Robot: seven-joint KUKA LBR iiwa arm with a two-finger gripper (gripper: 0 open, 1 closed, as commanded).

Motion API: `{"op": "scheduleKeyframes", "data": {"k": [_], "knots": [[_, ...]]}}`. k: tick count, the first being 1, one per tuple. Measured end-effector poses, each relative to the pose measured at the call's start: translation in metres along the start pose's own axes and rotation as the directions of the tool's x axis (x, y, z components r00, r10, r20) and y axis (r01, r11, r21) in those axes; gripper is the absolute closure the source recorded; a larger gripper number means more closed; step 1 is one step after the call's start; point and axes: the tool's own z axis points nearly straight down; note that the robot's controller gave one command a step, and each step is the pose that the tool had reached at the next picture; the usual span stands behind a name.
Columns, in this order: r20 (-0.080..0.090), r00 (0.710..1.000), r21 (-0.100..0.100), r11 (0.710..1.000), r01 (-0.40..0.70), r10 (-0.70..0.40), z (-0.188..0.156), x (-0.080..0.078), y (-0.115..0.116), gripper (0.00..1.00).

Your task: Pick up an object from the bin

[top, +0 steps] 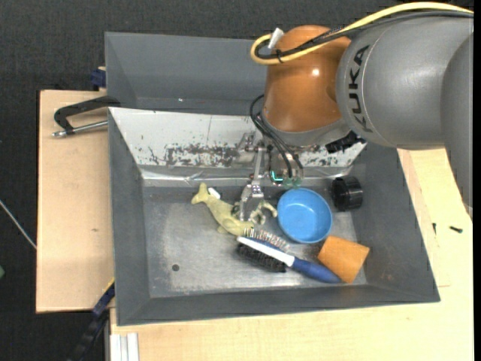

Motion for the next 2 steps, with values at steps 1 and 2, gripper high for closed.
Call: {"op": "scheduleKeyframes", "data": {"k": [1,2], "knots": [[0.017,0.992,-0.006,0.992,-0.124,0.125,0.104,0.018,-0.005,0.0],[0.014,0.969,-0.006,0.969,-0.248,0.248,0.074,0.032,0.019,0.0]]}}
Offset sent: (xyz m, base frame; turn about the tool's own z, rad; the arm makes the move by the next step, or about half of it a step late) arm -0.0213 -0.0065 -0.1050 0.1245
